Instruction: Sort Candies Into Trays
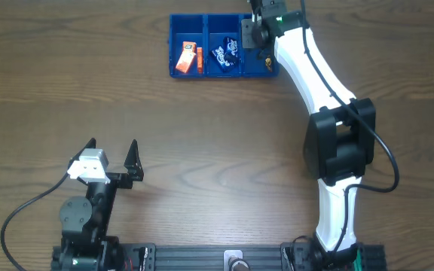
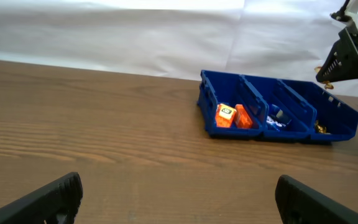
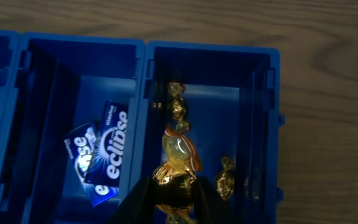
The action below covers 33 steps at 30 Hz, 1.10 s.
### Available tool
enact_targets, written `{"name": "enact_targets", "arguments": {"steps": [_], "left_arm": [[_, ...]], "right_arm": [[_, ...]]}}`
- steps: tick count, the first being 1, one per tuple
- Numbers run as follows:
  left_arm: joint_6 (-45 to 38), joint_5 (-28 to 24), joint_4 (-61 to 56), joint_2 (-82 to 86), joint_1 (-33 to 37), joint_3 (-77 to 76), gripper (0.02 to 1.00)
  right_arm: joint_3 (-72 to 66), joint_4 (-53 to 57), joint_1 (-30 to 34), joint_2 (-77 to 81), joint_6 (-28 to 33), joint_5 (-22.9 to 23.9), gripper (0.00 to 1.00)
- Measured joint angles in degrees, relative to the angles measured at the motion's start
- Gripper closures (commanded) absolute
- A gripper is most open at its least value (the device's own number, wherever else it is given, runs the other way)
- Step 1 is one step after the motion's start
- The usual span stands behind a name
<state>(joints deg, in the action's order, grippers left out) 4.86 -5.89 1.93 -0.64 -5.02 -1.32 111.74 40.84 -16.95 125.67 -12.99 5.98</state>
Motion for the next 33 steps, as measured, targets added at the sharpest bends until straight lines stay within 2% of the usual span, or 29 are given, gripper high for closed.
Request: {"name": "enact_targets", "arguments": {"steps": [3, 6, 8, 12, 24, 26, 33], "left_arm": [[0.00, 0.00, 0.00, 0.00, 0.00, 0.00, 0.020], [0.00, 0.00, 0.00, 0.00, 0.00, 0.00, 0.020], [0.00, 0.00, 0.00, 0.00, 0.00, 0.00, 0.020], [0.00, 0.02, 0.00, 0.00, 0.00, 0.00, 0.023], [0.00, 0.00, 0.00, 0.00, 0.00, 0.00, 0.023], [0.00, 0.02, 0.00, 0.00, 0.00, 0.00, 0.020], [0.02, 0.00, 0.00, -0.07, 0.00, 0.00, 0.023]], "right_arm": [[0.09, -0.04, 0.00, 0.02, 0.00, 0.48, 0.809], [0.17, -0.07, 0.00, 0.02, -0.07, 0.68, 0.665], [0.20, -0.15, 0.00, 0.02, -0.13, 0.90, 0.461], [0.22, -0.20, 0.00, 0.02, -0.28, 1.27, 0.286], [-1.40, -2.43, 0.37, -1.11, -1.18, 1.55, 0.045], [-5.38, -5.18, 0.81, -4.11, -0.96, 1.86, 0.005], [-31.21, -18.88, 3.76, -31.06, 1.09, 2.84, 0.001]]}}
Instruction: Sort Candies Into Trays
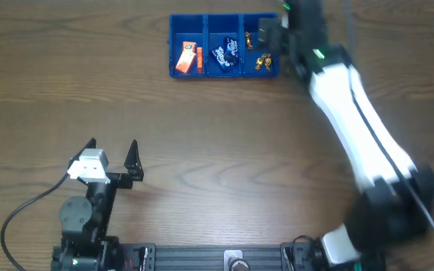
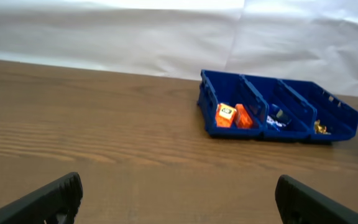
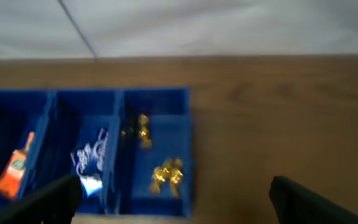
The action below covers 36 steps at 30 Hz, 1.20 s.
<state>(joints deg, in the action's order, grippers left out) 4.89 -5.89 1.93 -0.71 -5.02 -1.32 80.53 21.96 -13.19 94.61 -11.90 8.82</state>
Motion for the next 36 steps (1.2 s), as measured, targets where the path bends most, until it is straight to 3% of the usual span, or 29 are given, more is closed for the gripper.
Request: {"name": "enact_targets", "arguments": {"steps": [15, 30, 36], "left_arm": [[-0.02, 0.00, 0.00, 0.02, 0.00, 0.00, 0.020], [-0.02, 0.00, 0.00, -0.04, 0.00, 0.00, 0.020], [-0.02, 0.02, 0.00, -0.02, 0.00, 0.00, 0.020]], "right_arm": [[-55.19, -20.68, 2.69, -63.91, 5.01, 0.20, 0.001], [-77.90, -28.63, 4.13, -88.26, 5.20, 0.15, 0.001], [-80.02, -24.20, 4.98, -92.04, 5.20, 1.60, 0.001]]}}
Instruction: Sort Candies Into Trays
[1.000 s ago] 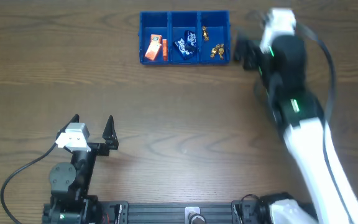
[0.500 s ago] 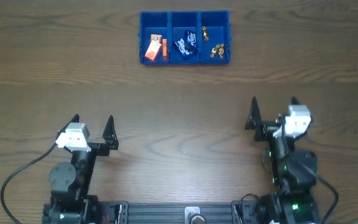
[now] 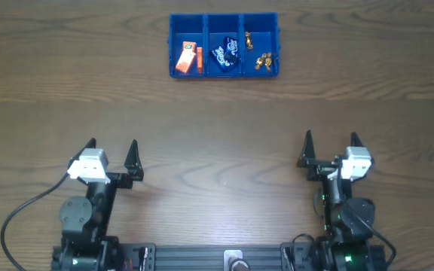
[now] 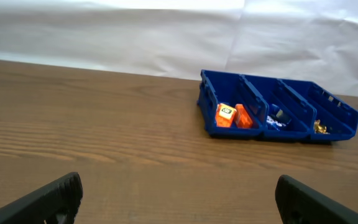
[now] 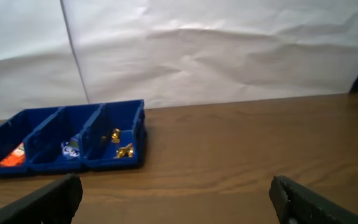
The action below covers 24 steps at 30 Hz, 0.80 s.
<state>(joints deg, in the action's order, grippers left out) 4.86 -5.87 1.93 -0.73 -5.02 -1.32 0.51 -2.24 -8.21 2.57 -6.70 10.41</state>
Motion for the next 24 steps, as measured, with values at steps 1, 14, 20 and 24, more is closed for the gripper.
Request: {"name": "enact_targets", "arguments": {"steps": [1, 14, 20, 24], "left_arm": [[0.00, 0.00, 0.00, 0.00, 0.00, 0.00, 0.020], [0.00, 0.00, 0.00, -0.02, 0.00, 0.00, 0.020], [0.00, 0.00, 0.00, -0.02, 0.00, 0.00, 0.020], [0.00, -0.02, 0.00, -0.02, 0.00, 0.00, 0.020]], "right_arm": [[0.00, 0.33, 0.00, -0.96, 0.00, 0.74, 0.001], [-0.07, 5.18, 0.00, -1.97, 0.00, 2.93, 0.001], [-0.07, 5.18, 0.00, -1.97, 0.00, 2.99, 0.003], [-0.07, 5.18, 0.00, -1.97, 0.00, 3.06, 0.003]]}}
